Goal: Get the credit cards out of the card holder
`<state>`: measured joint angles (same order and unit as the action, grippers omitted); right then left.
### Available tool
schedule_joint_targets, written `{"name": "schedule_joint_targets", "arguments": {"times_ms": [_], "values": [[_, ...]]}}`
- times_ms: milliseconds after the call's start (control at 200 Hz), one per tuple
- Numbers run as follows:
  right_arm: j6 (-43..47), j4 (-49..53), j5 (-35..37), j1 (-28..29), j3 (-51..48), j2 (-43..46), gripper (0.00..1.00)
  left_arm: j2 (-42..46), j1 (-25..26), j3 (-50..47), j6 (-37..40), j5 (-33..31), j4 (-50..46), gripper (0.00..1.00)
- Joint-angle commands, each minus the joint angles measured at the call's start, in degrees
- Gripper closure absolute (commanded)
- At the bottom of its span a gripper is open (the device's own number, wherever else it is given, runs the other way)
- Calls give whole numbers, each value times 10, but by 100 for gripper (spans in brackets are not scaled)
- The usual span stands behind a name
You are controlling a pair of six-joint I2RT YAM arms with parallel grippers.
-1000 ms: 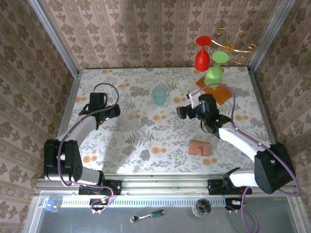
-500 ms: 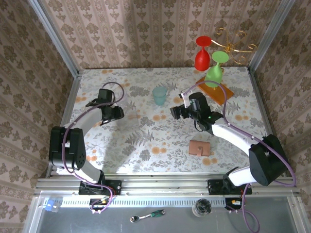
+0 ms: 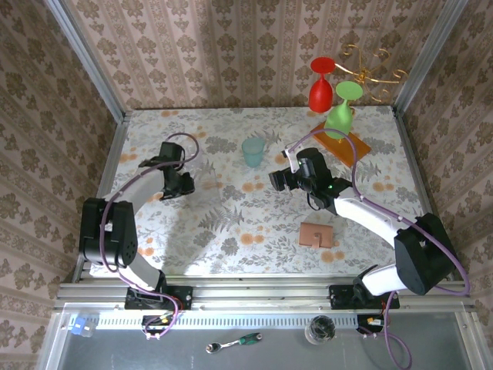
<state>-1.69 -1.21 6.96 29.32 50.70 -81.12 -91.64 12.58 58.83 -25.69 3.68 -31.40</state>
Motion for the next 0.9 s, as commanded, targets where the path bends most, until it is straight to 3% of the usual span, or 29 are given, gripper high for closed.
{"name": "schedule_joint_targets", "arguments": {"times_ms": [0,370,895], "values": [[-1,12,19,5,18,-1,2,-18,2,22,-2,-8,-22,83],[-4,10,36,6,7,7,2,-33,21,48,13,-17,-37,100],[-4,12,70,8,-5,10,2,-132,132,193,-17,-26,-75,100]]}}
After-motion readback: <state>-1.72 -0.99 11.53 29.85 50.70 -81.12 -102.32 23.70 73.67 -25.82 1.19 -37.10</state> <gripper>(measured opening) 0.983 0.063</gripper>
